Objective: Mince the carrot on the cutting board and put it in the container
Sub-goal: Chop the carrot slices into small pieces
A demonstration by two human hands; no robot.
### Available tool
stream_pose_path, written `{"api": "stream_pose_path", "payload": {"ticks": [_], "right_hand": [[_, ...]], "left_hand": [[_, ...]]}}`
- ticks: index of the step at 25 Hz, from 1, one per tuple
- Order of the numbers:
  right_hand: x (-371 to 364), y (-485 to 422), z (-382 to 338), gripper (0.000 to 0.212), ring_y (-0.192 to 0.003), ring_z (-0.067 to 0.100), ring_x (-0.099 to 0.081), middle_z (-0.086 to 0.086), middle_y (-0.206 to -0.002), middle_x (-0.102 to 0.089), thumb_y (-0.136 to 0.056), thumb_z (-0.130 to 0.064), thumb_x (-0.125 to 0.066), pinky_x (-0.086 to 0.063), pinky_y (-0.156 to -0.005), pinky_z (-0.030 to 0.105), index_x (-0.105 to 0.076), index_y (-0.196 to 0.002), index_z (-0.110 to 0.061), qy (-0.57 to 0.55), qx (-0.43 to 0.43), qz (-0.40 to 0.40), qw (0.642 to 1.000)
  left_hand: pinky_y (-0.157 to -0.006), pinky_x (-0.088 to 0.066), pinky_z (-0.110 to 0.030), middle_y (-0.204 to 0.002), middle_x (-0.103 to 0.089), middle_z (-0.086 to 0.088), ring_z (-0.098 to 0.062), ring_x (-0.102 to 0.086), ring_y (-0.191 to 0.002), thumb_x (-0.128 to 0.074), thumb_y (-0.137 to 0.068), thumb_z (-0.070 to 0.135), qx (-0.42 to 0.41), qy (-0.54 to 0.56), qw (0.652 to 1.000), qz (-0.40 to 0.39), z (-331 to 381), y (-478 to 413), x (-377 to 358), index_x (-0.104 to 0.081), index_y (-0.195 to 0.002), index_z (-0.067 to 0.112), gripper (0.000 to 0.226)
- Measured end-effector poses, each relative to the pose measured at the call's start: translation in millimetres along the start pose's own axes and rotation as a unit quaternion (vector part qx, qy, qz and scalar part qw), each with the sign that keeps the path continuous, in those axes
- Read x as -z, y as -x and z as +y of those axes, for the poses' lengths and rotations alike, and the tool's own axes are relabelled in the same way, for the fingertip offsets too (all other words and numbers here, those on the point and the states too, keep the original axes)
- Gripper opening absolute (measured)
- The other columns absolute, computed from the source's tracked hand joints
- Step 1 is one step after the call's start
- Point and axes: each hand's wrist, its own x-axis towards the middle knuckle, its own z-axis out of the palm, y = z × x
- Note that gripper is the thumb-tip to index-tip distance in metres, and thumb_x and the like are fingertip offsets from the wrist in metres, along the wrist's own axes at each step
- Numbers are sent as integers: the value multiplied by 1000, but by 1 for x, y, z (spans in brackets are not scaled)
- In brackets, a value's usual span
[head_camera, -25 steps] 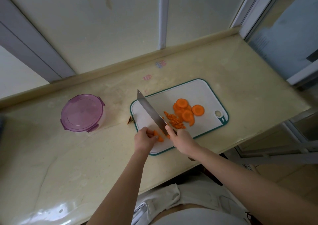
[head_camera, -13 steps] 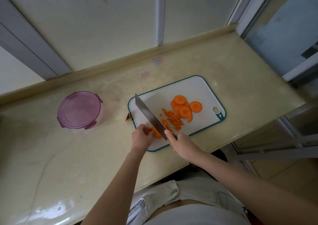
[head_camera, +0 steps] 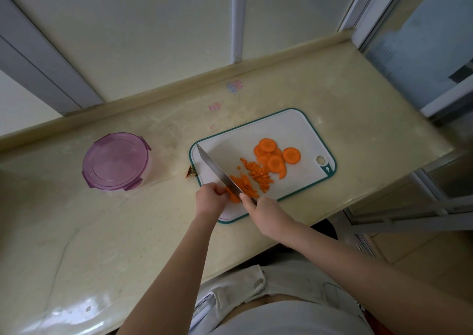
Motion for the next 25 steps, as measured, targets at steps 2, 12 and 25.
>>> {"api": "stream_pose_path", "payload": {"ticks": [2, 12, 25], "right_hand": [[3, 2, -1, 40, -58, 3, -40, -7, -66, -42, -101, -45, -31, -34, -55, 16, -33, -64, -31, -5, 23, -18, 1000], [-12, -14, -1, 51, -61, 16, -53, 2, -62, -50, -100, -48, -33, -45, -62, 32, -45, -62, -15, -21, 39, 18, 999], [12, -16, 6, 61, -45, 16, -41, 1, -49, -39, -97, -55, -33, -36, -56, 31, -35, -52, -13, -82, 33, 6, 996]], "left_hand": [[-67, -40, -24, -81, -62, -5, -18, -54, -77, -60, -83, 6, -3, -1, 1000, 0, 0, 0, 0, -64, -77, 9, 8], [-44, -29, -18, -61, -47, 2, -16, -44, -66, -59, -82, 9, -19, -48, 999, -8, 7, 10, 3, -49, -59, 16, 26], [-52, -30, -13, -67, -46, 6, -13, -45, -68, -61, -87, 13, -66, -43, 997, 5, -4, 10, 0, -52, -77, 12, 13]]}}
